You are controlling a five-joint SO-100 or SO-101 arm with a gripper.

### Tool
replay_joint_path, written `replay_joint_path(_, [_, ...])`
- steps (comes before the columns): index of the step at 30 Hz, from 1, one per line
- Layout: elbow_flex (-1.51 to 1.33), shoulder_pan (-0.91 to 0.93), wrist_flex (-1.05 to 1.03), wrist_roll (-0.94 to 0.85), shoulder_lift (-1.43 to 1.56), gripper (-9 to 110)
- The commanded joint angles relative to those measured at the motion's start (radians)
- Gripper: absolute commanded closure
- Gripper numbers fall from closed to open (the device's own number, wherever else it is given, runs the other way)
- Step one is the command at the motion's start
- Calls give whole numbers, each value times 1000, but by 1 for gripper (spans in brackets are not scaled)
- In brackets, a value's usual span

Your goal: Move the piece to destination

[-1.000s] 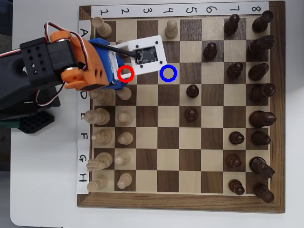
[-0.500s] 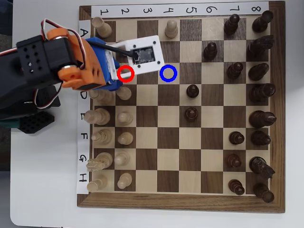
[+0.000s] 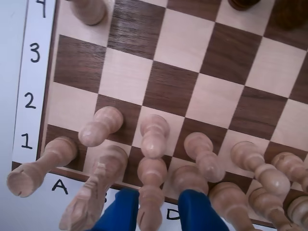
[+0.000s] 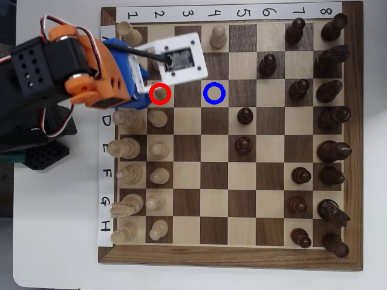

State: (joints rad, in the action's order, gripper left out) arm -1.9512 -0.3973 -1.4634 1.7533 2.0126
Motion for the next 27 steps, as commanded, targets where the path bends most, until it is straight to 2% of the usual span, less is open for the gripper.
replay_joint_path(1, [121, -83, 52, 331, 44, 88])
replay_joint_path(12, [-91, -48, 299, 284, 23, 86])
replay_joint_path(27, [-190, 31, 347, 216, 20, 87])
